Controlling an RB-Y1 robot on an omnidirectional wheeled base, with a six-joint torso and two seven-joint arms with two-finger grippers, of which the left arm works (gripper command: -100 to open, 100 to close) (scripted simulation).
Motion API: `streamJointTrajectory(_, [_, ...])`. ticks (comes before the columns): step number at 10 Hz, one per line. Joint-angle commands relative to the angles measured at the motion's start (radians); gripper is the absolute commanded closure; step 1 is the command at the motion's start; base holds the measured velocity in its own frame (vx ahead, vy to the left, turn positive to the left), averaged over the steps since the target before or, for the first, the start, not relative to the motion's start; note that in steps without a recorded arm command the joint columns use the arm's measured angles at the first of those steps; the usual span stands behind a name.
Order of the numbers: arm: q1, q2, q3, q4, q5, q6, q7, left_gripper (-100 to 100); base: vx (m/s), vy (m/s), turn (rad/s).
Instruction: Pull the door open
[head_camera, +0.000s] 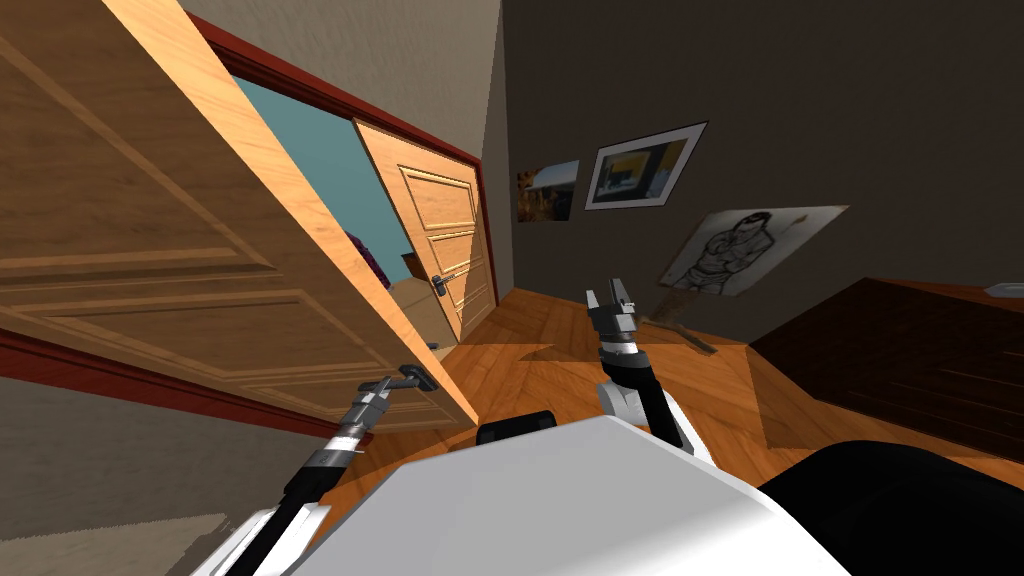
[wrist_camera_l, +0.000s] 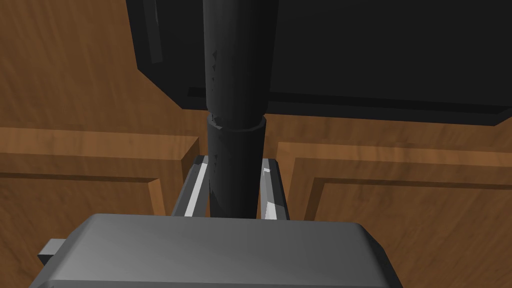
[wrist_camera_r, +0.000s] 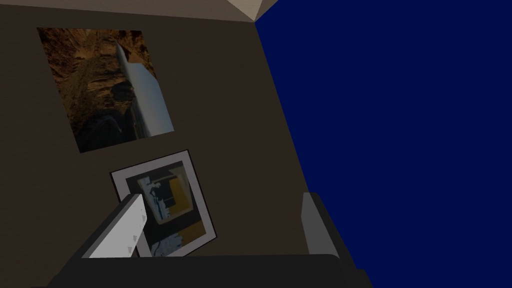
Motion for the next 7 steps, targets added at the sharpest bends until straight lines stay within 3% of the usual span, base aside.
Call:
streamJointTrajectory(1, [0.002,-0.004,-0.006,-0.005,-0.002,-0.003,-0.001,100,-0.001,-0.004,-0.014])
streamJointTrajectory(3, [0.002,-0.004,-0.006,-0.005,-0.002,-0.003,-0.001,100,0.0,0.005,0.012])
streamJointTrajectory(4, [0.003,0.004,-0.005,0.009,-0.002,-0.021,0.005,100,-0.002,-0.007,-0.023])
streamJointTrajectory(7, [0.003,0.004,-0.005,0.009,-0.002,-0.021,0.005,100,-0.001,-0.004,-0.014])
